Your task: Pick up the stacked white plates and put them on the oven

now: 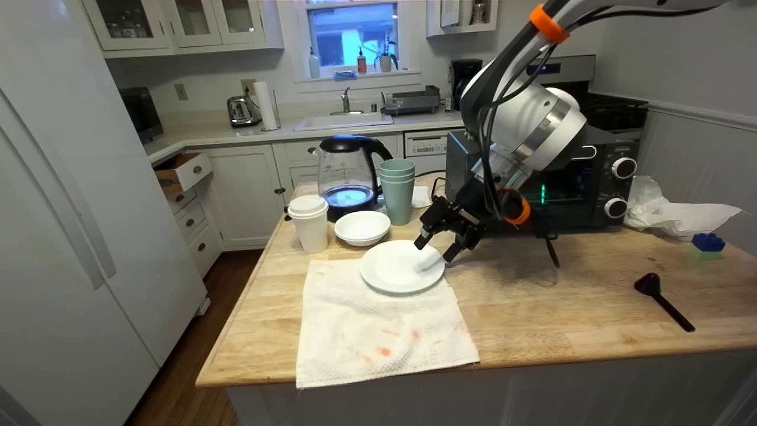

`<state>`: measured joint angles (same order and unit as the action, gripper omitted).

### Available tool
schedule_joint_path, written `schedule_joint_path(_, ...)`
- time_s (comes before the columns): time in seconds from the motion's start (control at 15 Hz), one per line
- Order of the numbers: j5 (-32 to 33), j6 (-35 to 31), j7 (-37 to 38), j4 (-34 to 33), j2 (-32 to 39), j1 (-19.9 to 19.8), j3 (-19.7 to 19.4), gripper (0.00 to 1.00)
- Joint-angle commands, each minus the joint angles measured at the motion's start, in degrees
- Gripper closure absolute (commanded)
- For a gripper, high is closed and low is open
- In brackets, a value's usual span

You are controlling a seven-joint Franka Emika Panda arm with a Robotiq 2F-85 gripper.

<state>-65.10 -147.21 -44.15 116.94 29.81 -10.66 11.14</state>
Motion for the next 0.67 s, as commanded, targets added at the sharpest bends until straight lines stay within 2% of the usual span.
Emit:
schedule_joint_path(0.0,-3.28,2.04,-0.93,-2.65,2.18,1.31,-1.86,0.00)
schedule_joint_path(0.6,-13.35,3.35,-3.17,-4.35,4.28,1.85,-2.95,0.00)
